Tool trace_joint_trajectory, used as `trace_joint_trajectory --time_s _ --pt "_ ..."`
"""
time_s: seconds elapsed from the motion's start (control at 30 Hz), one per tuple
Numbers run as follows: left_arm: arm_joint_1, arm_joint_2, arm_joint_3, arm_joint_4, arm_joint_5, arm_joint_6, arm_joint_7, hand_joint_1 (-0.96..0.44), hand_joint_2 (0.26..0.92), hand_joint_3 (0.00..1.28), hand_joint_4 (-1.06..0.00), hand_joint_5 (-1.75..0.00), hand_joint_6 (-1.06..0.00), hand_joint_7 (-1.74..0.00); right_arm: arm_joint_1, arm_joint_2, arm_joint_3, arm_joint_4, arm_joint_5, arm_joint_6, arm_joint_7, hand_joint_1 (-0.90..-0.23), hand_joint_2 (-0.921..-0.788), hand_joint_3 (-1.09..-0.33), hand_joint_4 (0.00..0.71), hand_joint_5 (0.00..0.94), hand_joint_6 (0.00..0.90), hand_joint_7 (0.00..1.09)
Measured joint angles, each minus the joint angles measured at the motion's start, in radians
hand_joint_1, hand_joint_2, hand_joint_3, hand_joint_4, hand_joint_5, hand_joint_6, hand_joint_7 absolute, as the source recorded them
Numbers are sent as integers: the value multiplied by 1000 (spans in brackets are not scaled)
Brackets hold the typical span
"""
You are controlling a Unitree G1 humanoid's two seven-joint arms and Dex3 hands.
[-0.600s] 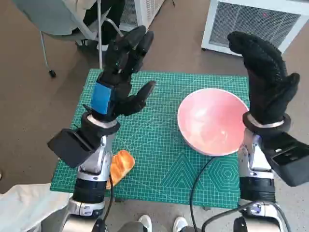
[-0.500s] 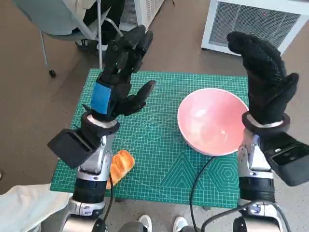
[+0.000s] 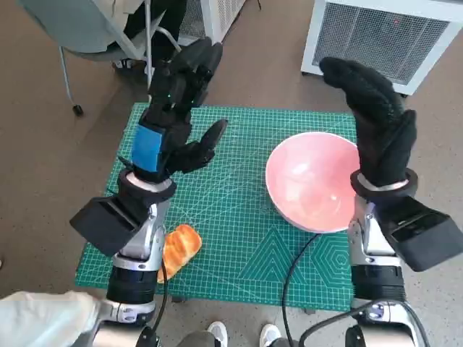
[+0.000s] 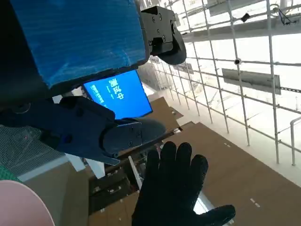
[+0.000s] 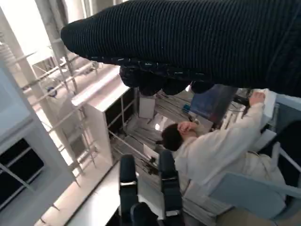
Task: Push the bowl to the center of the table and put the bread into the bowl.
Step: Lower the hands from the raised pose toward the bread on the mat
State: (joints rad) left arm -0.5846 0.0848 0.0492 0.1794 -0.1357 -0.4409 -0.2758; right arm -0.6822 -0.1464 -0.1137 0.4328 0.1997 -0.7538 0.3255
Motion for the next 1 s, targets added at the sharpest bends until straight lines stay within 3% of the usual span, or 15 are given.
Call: trace_joint_trajectory --time_s 0.53,0.83,1.0 --pt "2 2 7 5 0 -14 4 -387 921 515 -259 -17 1 -725 16 -34 -12 8 -6 -1 2 -609 -921 -775 390 2 264 282" --pt "23 9 13 5 -6 -15 1 -371 921 508 -258 -16 1 -727 23 -107 -106 125 15 -95 2 -619 -921 -802 368 0 253 279" --pt "30 15 21 8 -25 -20 -7 -358 921 496 -255 -14 1 -726 37 -129 -165 168 18 -126 -47 -601 -921 -839 359 0 139 482"
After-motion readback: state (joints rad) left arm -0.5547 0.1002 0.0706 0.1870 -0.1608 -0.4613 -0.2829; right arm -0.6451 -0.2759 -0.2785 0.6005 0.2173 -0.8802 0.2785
